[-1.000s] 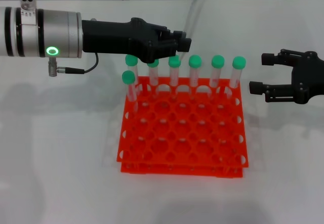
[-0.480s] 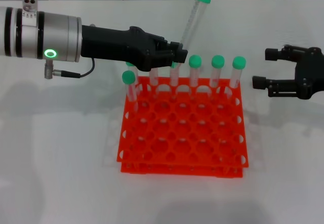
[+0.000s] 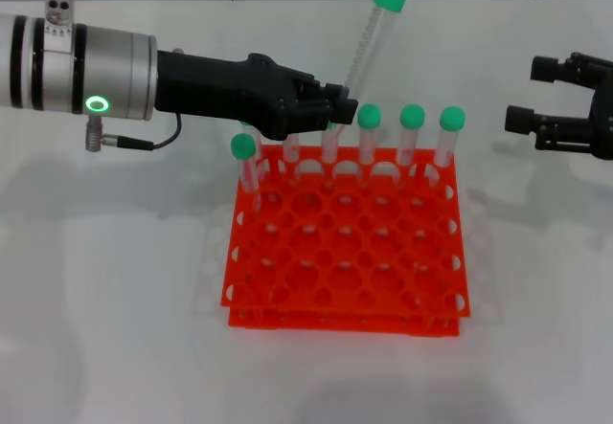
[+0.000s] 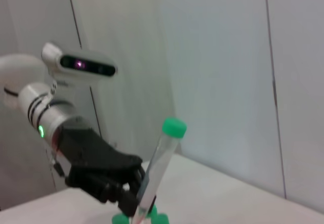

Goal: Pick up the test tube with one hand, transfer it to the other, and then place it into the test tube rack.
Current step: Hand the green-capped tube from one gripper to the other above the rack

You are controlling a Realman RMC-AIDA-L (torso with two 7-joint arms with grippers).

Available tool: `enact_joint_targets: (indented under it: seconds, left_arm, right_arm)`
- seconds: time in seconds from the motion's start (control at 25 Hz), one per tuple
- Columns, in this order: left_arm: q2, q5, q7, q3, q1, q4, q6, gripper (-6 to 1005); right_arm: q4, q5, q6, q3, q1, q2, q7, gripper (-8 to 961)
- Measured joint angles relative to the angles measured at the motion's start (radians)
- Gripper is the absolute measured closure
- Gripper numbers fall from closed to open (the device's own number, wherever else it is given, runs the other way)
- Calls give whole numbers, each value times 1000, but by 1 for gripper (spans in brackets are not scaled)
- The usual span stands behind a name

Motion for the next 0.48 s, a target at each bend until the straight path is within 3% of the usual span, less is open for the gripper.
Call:
enact_joint_targets:
  seconds: [0.48]
  left_arm:
    - [-6,0,2,0,0,2,6,749]
  right_arm:
    - [-26,131,-12,-24,-4,3,8,93]
